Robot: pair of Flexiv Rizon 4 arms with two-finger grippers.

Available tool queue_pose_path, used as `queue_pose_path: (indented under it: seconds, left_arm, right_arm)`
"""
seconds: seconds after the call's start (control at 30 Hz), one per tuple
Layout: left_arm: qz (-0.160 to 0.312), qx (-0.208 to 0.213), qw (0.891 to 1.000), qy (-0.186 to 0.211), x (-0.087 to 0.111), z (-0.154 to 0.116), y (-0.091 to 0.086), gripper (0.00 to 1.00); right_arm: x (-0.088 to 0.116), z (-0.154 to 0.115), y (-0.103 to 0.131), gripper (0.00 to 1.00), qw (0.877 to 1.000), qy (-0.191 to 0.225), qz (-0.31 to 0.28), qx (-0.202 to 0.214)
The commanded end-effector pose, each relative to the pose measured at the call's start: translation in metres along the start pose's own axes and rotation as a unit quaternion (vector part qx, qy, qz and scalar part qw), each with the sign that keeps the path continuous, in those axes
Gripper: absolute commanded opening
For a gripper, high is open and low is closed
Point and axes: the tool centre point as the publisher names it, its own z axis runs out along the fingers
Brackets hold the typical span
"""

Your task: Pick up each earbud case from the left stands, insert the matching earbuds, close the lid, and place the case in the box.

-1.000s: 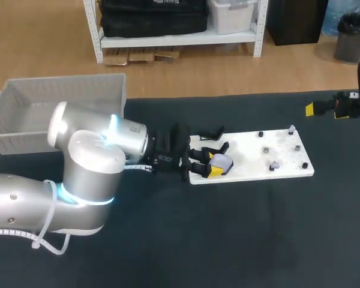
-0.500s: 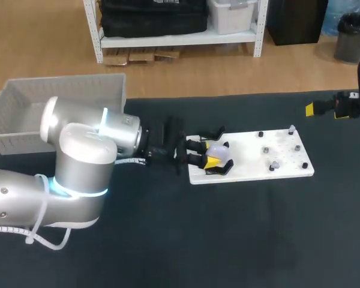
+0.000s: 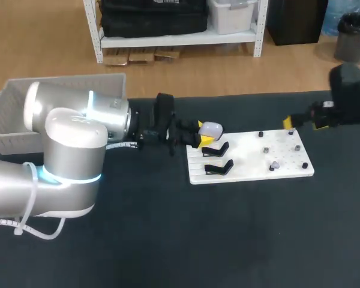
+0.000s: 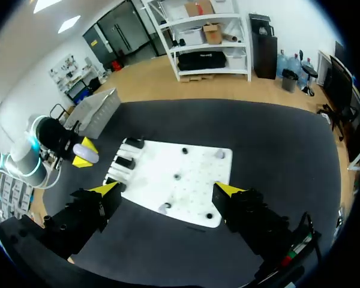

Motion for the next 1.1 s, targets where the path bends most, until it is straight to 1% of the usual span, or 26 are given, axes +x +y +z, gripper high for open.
queue_pose_path:
  seconds: [0.03, 0.13, 0.27, 0.43, 0.53, 0.73, 0.9, 1.1]
  left_arm:
    - [0.001, -0.006, 1.0, 0.004, -0.006, 0.008, 0.003, 0.0]
    - [0.0, -0.005, 1.0, 0.003, -0.012, 0.013, 0.007, 0.0]
    - [0.008, -0.009, 1.0, 0.013, -0.019, 0.02, 0.007, 0.0]
    - [0.02, -0.017, 0.999, 0.027, -0.02, 0.027, 0.007, 0.0]
    - [0.022, -0.015, 0.999, 0.024, -0.019, 0.032, 0.007, 0.0]
    - [0.029, -0.009, 0.999, 0.021, -0.023, 0.036, 0.001, 0.0]
    - [0.03, -0.005, 0.999, 0.021, -0.022, 0.037, -0.004, 0.0]
    - [0.03, -0.001, 0.999, 0.019, -0.021, 0.037, -0.01, 0.0]
  right_arm:
    - [0.008, 0.012, 0.024, 1.0, 1.0, -0.004, 0.002, 0.02]
    - [0.013, 0.018, 0.036, 1.0, 1.0, 0.008, -0.006, 0.008]
    - [0.016, 0.026, 0.052, 1.0, 1.0, 0.02, -0.017, -0.006]
    - [0.015, 0.031, 0.067, 1.0, 0.999, 0.035, -0.026, -0.024]
    - [0.015, 0.035, 0.074, 1.0, 0.998, 0.041, -0.031, -0.029]
    - [0.013, 0.047, 0.08, 1.0, 0.998, 0.05, -0.034, -0.03]
    - [0.008, 0.054, 0.082, 1.0, 0.998, 0.055, -0.033, -0.029]
    - [0.004, 0.056, 0.083, 1.0, 0.997, 0.057, -0.032, -0.028]
